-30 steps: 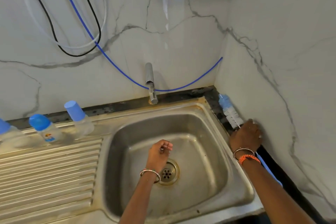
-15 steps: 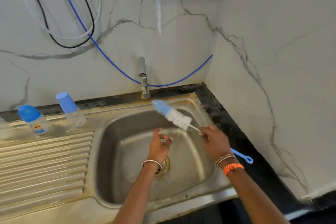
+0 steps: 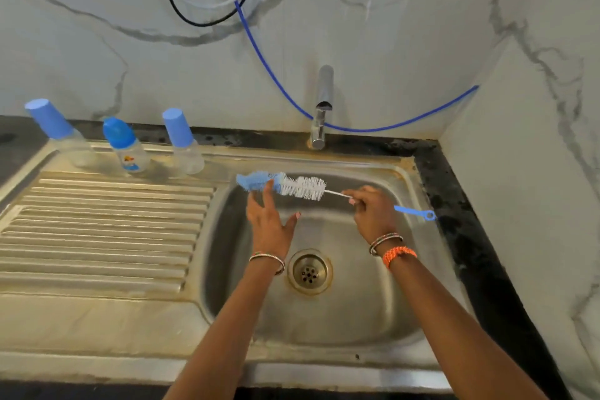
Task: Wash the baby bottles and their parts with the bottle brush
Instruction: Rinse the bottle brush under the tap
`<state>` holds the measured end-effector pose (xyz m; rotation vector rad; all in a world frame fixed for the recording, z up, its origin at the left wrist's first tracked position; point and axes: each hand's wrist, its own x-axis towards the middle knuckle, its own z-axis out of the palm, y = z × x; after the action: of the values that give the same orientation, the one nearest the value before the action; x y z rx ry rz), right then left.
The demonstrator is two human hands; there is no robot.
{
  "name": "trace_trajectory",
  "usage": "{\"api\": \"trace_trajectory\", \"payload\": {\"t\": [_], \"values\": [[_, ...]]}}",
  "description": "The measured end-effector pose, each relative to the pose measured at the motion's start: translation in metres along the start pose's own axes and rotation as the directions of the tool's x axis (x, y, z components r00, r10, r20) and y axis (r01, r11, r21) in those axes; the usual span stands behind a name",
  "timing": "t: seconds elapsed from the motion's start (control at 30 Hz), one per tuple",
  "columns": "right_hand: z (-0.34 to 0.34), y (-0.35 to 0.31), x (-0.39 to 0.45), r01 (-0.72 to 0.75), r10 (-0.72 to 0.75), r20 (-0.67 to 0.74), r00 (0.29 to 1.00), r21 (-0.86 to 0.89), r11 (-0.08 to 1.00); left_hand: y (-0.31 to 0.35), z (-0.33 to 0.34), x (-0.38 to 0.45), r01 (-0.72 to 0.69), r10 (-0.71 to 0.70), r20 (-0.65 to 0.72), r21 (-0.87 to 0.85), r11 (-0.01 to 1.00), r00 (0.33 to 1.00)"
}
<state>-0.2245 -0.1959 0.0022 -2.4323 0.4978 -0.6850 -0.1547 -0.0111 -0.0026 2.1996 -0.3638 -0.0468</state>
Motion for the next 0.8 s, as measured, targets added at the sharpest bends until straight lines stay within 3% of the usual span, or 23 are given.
{"api": "trace_trajectory", "payload": {"t": [0.17, 0.3, 0.47, 0.67, 0.8], "values": [[0.019, 0.011, 0.048, -0.001, 0.001, -0.010, 1.000, 0.001, 1.000, -0.006, 0.006, 0.044, 0.026, 0.003, -0.084, 0.338, 0.941, 0.996], [0.032, 0.027, 0.080, -0.072, 0.070, 0.045, 0.996, 0.040, 0.997, -0.010, 0.010, 0.082, -0.003, -0.004, 0.013, 0.472, 0.882, 1.000], [0.043, 0.037, 0.116, -0.189, 0.172, 0.151, 0.973, 0.107, 0.976, -0.001, 0.019, 0.117, -0.108, 0.078, 0.078, 0.547, 0.830, 0.994], [0.054, 0.038, 0.111, -0.152, 0.130, 0.170, 0.977, 0.119, 0.981, -0.003, 0.023, 0.132, -0.121, 0.089, 0.082, 0.612, 0.782, 0.993], [0.049, 0.034, 0.103, -0.146, 0.111, 0.254, 0.961, 0.120, 0.982, -0.013, 0.020, 0.139, -0.265, 0.347, 0.049, 0.749, 0.608, 0.936]]}}
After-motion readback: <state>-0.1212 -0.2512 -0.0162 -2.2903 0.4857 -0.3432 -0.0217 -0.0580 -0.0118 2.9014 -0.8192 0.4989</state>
